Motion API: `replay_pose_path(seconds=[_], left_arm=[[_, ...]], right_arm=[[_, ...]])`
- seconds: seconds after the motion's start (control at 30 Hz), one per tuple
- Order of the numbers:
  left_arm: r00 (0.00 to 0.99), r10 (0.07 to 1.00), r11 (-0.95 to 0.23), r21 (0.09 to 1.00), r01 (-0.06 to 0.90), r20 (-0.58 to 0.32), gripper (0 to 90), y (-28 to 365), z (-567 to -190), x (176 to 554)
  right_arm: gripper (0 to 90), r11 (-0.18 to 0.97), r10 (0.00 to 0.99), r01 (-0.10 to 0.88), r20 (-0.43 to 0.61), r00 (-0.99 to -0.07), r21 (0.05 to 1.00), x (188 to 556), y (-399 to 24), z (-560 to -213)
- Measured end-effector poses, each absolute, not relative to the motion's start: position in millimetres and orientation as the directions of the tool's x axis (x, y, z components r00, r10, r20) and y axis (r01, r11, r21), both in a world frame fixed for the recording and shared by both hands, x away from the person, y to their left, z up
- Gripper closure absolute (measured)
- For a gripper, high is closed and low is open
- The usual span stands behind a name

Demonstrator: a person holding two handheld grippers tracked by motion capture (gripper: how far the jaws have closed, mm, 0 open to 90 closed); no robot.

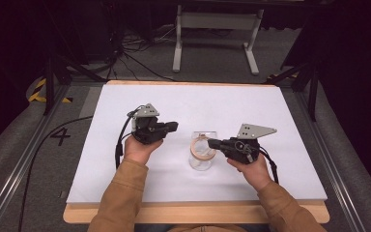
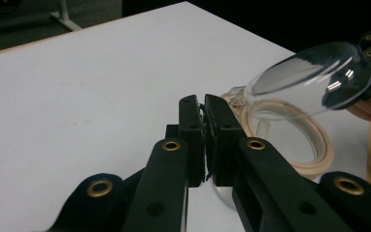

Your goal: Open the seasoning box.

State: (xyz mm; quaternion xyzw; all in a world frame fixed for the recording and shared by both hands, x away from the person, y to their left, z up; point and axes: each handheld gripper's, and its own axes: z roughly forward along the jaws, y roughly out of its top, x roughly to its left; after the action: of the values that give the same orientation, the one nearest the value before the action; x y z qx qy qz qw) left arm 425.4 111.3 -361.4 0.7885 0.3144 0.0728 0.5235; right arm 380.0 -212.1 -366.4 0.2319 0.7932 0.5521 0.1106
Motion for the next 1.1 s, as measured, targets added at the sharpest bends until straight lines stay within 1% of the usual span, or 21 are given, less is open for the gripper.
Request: replay_pose_path(seconds=[0.17, 0.33, 0.43, 0.53, 0.77, 0.97, 1.1], left_arm=[[0.777, 0.591, -0.251, 0.866, 0.432, -0.217, 86.1, 121, -363, 422], [0.760, 0.608, -0.234, 0.863, 0.447, -0.229, 85.8, 130, -366, 418], [0.757, 0.615, -0.238, 0.863, 0.445, -0.221, 85.7, 134, -367, 418], [0.750, 0.618, -0.233, 0.856, 0.462, -0.236, 85.6, 135, -368, 417], [0.754, 0.614, -0.244, 0.852, 0.463, -0.234, 85.4, 134, -371, 419], [0.756, 0.609, -0.244, 0.850, 0.467, -0.240, 84.8, 134, -372, 419], [0.755, 0.611, -0.249, 0.848, 0.469, -0.238, 84.8, 134, -371, 419]], right_arm=[[89.3, 0.269, 0.484, 0.240, 0.085, -0.871, 0.933, 387, -212, -363], [89.3, 0.245, 0.490, 0.258, 0.110, -0.865, 0.935, 397, -216, -361], [89.3, 0.243, 0.500, 0.262, 0.111, -0.859, 0.934, 402, -217, -362], [89.3, 0.240, 0.512, 0.271, 0.116, -0.851, 0.932, 406, -217, -365], [89.1, 0.213, 0.551, 0.295, 0.135, -0.824, 0.931, 413, -221, -370], [88.8, 0.213, 0.585, 0.322, 0.143, -0.798, 0.923, 417, -222, -375], [87.4, 0.210, 0.582, 0.323, 0.148, -0.800, 0.923, 418, -222, -376]])
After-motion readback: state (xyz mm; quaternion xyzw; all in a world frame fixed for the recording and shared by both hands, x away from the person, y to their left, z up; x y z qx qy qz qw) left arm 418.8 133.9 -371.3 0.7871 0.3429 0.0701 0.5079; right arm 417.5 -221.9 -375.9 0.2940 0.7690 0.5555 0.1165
